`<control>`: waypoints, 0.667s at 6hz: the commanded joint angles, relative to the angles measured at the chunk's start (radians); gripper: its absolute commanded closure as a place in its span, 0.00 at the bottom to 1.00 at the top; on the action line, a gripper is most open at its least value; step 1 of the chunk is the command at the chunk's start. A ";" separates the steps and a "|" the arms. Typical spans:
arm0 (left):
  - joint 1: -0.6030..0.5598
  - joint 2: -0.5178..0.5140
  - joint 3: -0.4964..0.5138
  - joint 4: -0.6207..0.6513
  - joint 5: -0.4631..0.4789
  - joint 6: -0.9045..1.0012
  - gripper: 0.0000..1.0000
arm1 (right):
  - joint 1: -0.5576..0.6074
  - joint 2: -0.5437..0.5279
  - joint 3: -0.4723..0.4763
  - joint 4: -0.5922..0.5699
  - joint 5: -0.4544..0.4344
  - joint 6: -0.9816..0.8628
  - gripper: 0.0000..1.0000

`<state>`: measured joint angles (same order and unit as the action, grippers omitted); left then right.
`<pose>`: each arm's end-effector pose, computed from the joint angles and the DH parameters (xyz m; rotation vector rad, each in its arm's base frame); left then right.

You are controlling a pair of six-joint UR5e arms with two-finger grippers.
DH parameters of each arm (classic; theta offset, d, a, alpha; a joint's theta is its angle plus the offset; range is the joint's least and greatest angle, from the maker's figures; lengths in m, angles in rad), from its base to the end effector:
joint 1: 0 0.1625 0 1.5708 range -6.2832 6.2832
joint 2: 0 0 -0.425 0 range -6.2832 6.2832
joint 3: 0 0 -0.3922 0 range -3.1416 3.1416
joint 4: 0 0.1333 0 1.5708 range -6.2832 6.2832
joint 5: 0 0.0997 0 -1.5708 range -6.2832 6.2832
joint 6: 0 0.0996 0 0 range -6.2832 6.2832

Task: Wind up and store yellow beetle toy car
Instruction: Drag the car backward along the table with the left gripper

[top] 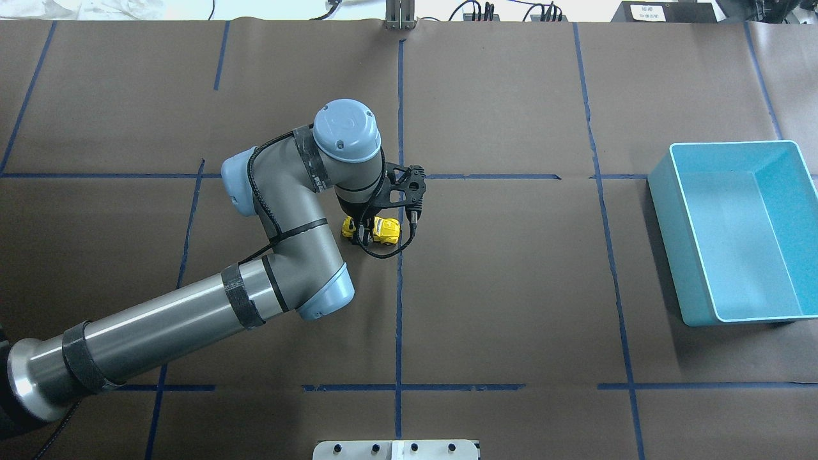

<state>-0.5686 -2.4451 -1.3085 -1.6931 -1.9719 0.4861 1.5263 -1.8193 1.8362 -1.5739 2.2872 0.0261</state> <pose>0.6085 -0.5009 0.2111 0.6718 0.6187 1.5427 0.0506 -0.3910 0.6415 -0.0121 -0.7164 -0.0225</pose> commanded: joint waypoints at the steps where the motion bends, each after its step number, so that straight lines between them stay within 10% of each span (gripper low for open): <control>1: -0.013 0.000 -0.003 -0.005 -0.001 0.003 0.96 | 0.000 0.000 0.000 0.000 0.000 0.000 0.00; 4: -0.023 0.035 -0.008 -0.108 -0.008 0.000 0.97 | 0.000 0.000 -0.002 0.000 -0.002 0.000 0.00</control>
<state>-0.5911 -2.4306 -1.3166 -1.7336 -1.9801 0.4927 1.5263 -1.8193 1.8348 -1.5739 2.2868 0.0261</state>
